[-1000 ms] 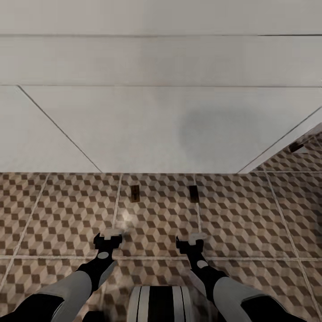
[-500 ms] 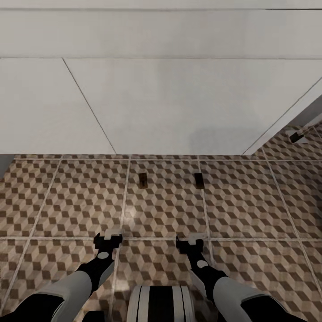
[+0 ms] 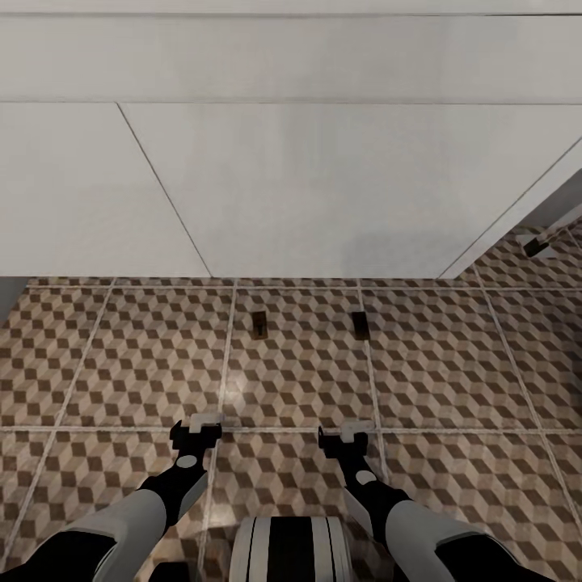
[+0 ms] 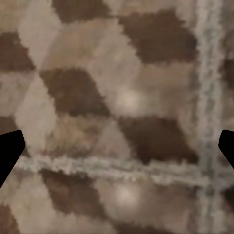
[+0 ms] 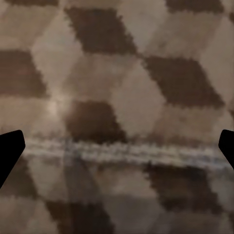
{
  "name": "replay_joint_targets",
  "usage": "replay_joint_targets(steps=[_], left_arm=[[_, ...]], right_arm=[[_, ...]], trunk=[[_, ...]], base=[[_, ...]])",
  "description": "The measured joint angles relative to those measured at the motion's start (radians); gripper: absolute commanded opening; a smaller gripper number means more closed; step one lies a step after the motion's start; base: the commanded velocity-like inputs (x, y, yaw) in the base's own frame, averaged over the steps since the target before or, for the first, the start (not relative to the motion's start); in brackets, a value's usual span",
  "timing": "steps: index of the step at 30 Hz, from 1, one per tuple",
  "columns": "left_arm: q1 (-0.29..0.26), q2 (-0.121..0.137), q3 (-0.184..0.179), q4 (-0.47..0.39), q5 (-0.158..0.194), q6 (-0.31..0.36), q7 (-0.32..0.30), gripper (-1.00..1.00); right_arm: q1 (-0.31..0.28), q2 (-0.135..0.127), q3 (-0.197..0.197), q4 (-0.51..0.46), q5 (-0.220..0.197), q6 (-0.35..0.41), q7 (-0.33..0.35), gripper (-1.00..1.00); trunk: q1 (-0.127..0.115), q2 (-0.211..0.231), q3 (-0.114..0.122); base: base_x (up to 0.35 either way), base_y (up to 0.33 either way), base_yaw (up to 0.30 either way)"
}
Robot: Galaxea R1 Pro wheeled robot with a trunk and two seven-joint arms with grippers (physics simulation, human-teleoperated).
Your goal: Take the four mousetraps from the cabinet in the bathroom and place them on the bathroom floor. Make sure all four end up on the same floor surface, and ensure that at least two of them are either under or directly next to the same bathroom sink.
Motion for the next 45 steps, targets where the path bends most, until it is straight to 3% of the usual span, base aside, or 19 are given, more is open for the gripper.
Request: replay_joint_targets(steps=[16,45], left_arm=[[0.000,-0.001,0.000,0.000,-0.001,0.000,0.003,1.00],[0.000,-0.001,0.003,0.000,0.000,-0.003,0.002,1.00]], right_arm=[[0.002,0.000,-0.003,-0.002,0.000,-0.074,0.000,1.00],[0.002,0.000,0.005,-0.002,0.014,-0.050,-0.005,1.00]], trunk=[[0.000,0.000,0.000],[0.000,0.000,0.000]], base=[[0.000,0.000,0.000],[0.000,0.000,0.000]])
